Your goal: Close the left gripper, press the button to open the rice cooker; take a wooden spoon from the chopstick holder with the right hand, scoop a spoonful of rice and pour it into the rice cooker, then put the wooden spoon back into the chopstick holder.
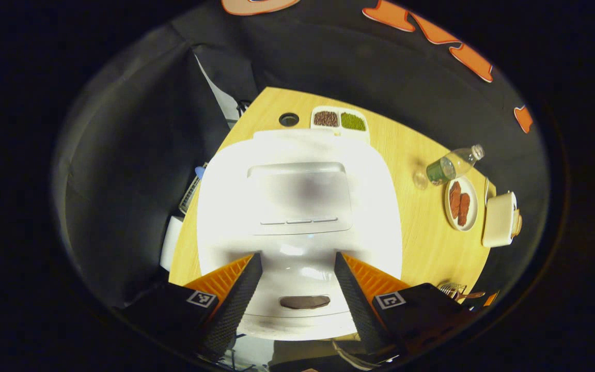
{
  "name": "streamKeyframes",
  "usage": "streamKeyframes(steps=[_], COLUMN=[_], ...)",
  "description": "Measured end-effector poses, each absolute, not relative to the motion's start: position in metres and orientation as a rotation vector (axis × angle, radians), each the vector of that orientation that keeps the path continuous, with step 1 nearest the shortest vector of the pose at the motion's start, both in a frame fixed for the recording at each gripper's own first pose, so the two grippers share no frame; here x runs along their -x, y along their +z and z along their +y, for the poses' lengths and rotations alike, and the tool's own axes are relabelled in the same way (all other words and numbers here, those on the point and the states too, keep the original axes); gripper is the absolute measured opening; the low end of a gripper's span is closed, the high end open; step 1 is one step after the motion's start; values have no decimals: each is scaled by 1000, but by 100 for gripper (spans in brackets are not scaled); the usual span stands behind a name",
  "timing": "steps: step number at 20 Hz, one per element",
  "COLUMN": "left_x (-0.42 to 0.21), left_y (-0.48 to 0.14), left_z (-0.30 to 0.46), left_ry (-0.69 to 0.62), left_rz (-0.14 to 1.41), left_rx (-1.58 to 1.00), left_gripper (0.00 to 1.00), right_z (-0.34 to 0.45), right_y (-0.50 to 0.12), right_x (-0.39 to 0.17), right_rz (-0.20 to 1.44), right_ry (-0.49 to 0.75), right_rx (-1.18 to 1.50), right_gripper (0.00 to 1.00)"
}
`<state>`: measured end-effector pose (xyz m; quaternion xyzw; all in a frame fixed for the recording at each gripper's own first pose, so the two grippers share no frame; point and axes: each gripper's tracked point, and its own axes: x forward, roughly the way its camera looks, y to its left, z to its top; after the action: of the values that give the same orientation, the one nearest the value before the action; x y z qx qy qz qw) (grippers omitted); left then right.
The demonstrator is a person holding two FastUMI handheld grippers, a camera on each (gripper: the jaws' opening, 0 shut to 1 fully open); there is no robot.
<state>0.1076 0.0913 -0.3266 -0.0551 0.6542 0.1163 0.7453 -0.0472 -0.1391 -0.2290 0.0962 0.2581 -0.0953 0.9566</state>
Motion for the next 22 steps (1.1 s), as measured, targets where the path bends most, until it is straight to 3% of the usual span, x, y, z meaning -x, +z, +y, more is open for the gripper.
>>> streamKeyframes(steps=[4, 7, 11, 22], left_x=[-115, -124, -115, -71], left_y=[-327, -333, -319, -109], left_z=[90, 85, 85, 35], left_ry=[202, 126, 166, 64], left_rz=[1326, 1139, 915, 260], left_rx=[51, -25, -10, -98], left_gripper=[98, 100, 99, 98], right_z=[-121, -103, -78, -3], right_y=[-224, -216, -193, -107], right_x=[35, 22, 2, -36], right_rz=[498, 463, 388, 198], right_ry=[-136, -86, -28, 103], right_rx=[-187, -185, -164, -113], right_gripper=[83, 83, 83, 83])
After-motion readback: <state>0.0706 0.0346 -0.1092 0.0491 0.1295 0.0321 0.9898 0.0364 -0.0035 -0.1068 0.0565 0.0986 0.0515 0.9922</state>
